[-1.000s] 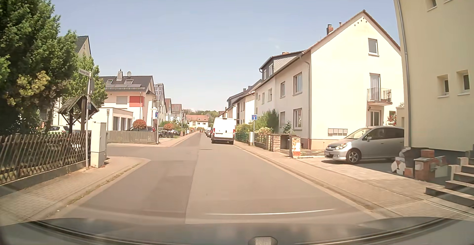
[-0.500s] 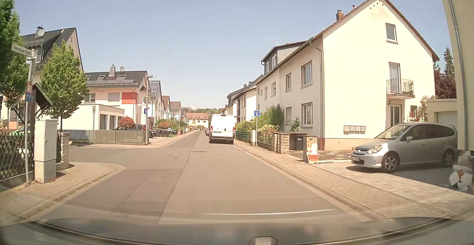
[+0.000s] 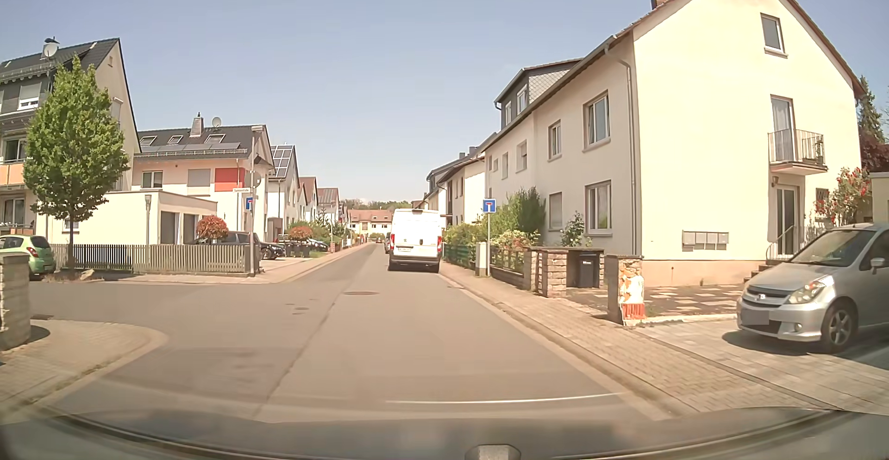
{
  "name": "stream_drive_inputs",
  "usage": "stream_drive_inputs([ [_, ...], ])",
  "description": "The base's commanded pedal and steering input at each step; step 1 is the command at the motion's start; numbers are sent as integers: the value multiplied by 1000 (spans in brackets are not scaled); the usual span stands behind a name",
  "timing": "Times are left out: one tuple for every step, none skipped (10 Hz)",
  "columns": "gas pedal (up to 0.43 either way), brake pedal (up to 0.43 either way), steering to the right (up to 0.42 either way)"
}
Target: Follow the waypoints while adhering to traffic rules and regulations
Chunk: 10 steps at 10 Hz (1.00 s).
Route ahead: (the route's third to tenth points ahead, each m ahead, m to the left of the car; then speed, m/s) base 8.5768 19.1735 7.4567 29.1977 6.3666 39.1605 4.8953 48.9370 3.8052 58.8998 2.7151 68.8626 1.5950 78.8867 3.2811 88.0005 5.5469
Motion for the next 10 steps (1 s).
stream_drive_inputs([
  [0, 177, -27],
  [0, 183, -34],
  [0, 189, -45],
  [0, 189, -56],
  [0, 189, -72],
  [0, 189, -86],
  [0, 146, -113],
  [0, 0, -149],
  [0, 0, -185],
  [0, 0, -228],
])
